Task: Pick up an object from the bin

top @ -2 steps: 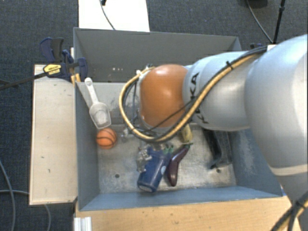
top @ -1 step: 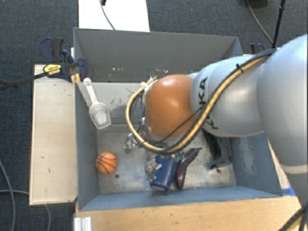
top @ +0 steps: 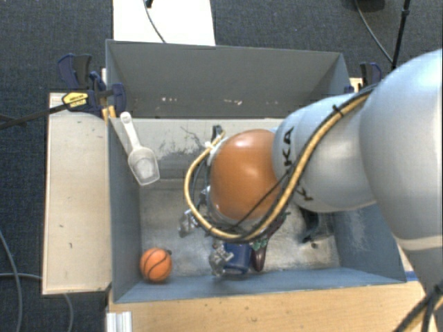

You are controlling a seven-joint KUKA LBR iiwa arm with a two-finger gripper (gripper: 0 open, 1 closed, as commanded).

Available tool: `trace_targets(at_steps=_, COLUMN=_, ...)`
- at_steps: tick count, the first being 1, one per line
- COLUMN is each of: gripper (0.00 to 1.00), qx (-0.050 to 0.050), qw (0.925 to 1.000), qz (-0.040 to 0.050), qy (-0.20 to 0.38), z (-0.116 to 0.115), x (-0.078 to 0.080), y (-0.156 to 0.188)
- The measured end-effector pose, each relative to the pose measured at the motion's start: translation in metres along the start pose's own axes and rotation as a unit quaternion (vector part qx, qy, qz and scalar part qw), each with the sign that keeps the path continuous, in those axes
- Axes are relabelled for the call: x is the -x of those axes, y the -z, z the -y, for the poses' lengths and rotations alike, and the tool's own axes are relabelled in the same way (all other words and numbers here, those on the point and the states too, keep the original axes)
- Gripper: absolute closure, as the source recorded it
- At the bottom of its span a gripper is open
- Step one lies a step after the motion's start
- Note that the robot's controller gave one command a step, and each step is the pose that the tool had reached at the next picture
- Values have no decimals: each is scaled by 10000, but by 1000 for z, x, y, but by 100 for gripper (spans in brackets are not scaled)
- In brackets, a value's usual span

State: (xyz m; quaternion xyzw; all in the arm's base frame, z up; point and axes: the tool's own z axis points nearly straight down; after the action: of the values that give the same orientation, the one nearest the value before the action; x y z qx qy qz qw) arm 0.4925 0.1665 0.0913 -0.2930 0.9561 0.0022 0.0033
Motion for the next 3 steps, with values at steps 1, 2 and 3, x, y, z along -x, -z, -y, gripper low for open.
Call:
trace_targets(at_steps=1, gripper=0, qx=-1, qw=10000, qz=-45, qy=82, z=26, x=-27, y=20)
trace_targets(at_steps=2, gripper=0, qx=-21, qw=9885, qz=-11, qy=1510, z=49, x=-24, y=21)
trace_targets(at_steps=3, gripper=0, qx=-13, qw=9819, qz=-11, qy=1896, z=58, x=-34, y=6)
